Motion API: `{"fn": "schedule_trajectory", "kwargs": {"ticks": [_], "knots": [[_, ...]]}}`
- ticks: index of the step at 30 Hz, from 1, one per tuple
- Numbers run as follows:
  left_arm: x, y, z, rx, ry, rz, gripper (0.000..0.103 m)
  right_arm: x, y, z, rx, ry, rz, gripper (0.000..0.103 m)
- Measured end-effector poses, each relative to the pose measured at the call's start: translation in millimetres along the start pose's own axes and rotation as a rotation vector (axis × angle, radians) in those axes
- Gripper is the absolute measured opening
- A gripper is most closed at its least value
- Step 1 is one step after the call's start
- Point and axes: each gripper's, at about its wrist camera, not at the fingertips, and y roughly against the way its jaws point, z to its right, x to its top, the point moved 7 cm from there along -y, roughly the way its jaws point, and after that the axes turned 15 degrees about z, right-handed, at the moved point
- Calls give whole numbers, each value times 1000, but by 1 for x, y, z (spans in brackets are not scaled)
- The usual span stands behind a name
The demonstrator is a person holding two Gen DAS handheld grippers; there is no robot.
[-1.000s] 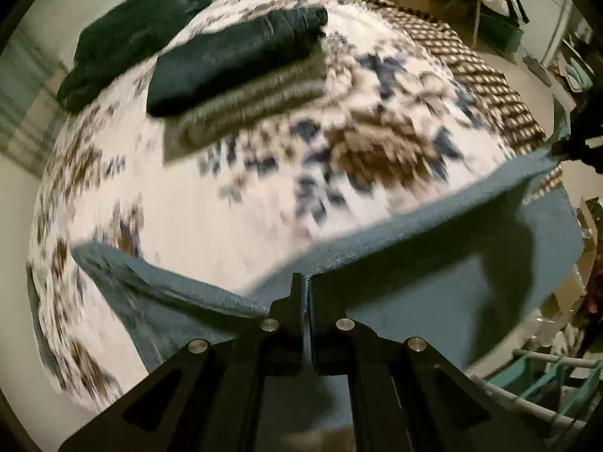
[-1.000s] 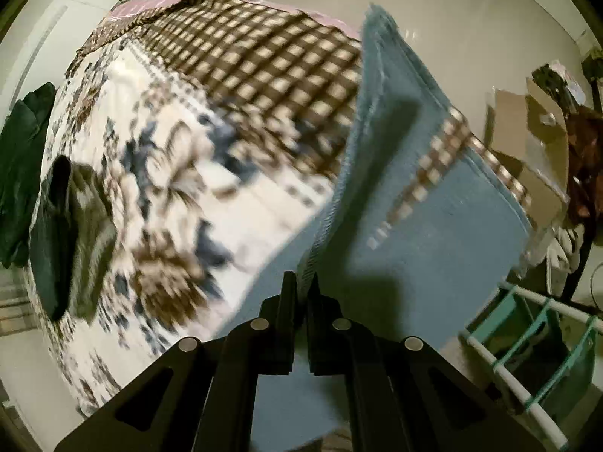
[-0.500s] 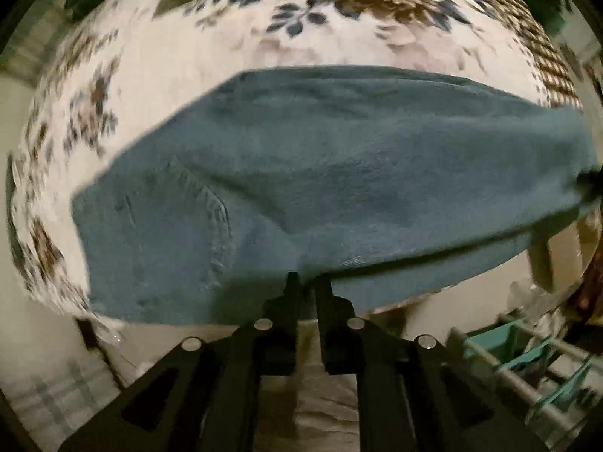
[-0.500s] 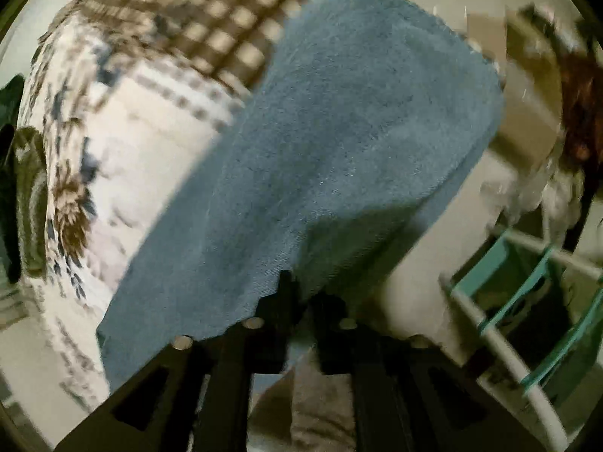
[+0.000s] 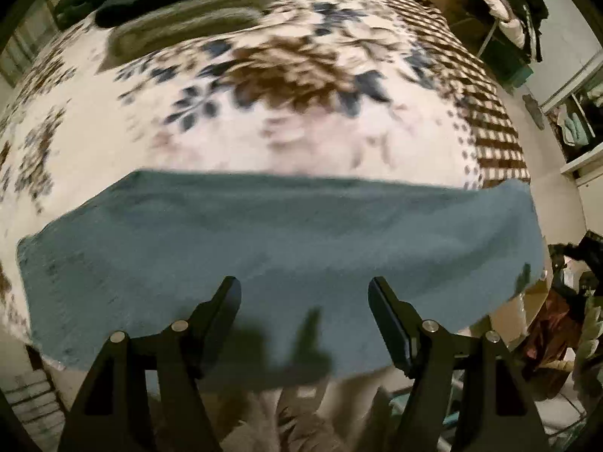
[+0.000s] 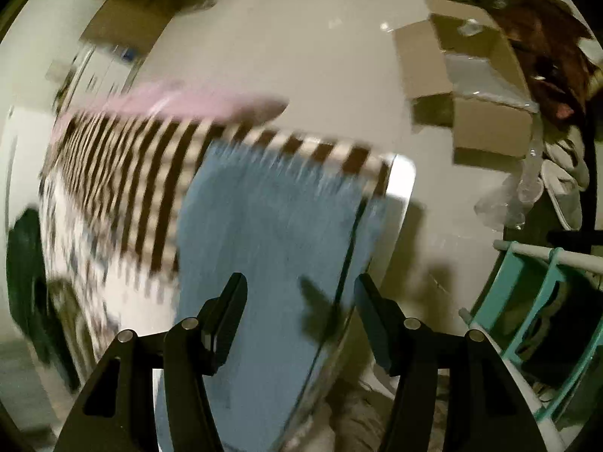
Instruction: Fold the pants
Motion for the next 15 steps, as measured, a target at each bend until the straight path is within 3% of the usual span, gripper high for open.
{"fn": "schedule_trajectory", "kwargs": {"ticks": [2,4,6,7,9,15], "knots": [[6,-16,17,0,-30,2,68,13,-12,0,-15,-13,15,61],[9,-29,32,-5,-58,-8,68,24,-27,2,-28,5,15,54],[10,-39,45,-10,-78,-20,68,25,-37,1,-35,40,13,33],[11,-42,50,-12,-87,-24,68,27,-41,0,-33,66,10,29],[10,-45,60,-14,-108,-25,68,27,-46,-2,-15,103,8,2],[-4,-45,75,-22,-154,-65,68,35,-26,-2,58,76,72,0]]}}
